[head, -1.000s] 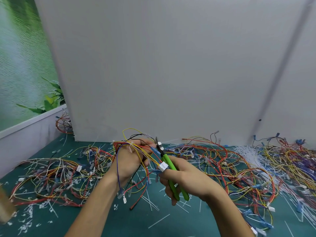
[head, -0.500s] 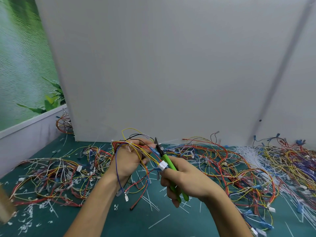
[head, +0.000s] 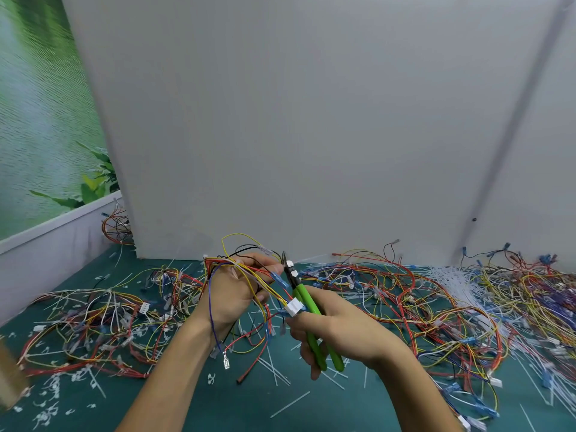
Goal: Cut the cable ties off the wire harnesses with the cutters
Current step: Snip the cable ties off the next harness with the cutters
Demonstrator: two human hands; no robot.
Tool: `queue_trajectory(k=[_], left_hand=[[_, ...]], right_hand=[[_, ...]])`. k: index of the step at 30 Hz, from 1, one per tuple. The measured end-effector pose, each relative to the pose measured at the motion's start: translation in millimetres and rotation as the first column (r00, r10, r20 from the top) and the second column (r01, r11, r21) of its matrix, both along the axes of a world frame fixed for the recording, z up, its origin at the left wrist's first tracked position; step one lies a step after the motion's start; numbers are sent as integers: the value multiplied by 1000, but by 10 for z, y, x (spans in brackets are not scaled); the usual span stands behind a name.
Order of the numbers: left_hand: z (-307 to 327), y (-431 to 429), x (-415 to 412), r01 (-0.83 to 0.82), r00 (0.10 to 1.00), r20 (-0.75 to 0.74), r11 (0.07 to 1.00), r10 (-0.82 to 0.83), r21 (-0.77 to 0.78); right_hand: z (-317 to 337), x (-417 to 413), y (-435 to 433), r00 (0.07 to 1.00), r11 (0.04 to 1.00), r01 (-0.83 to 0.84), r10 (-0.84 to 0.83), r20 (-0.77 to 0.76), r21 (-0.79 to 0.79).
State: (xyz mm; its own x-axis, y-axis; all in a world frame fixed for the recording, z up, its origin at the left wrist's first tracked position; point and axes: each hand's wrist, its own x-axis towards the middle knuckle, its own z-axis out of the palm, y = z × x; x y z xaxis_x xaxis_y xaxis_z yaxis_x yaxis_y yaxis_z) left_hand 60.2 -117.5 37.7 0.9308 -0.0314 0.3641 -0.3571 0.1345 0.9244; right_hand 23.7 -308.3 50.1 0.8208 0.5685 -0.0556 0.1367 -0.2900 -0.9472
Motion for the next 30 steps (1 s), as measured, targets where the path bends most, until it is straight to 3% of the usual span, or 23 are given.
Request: queue_trajectory(k=[30], left_hand=[[56,-14,-53,-14,1000,-2,1000,14,-6]], right_hand=[[6,-34,1,999,1000,-1,1,32,-2]])
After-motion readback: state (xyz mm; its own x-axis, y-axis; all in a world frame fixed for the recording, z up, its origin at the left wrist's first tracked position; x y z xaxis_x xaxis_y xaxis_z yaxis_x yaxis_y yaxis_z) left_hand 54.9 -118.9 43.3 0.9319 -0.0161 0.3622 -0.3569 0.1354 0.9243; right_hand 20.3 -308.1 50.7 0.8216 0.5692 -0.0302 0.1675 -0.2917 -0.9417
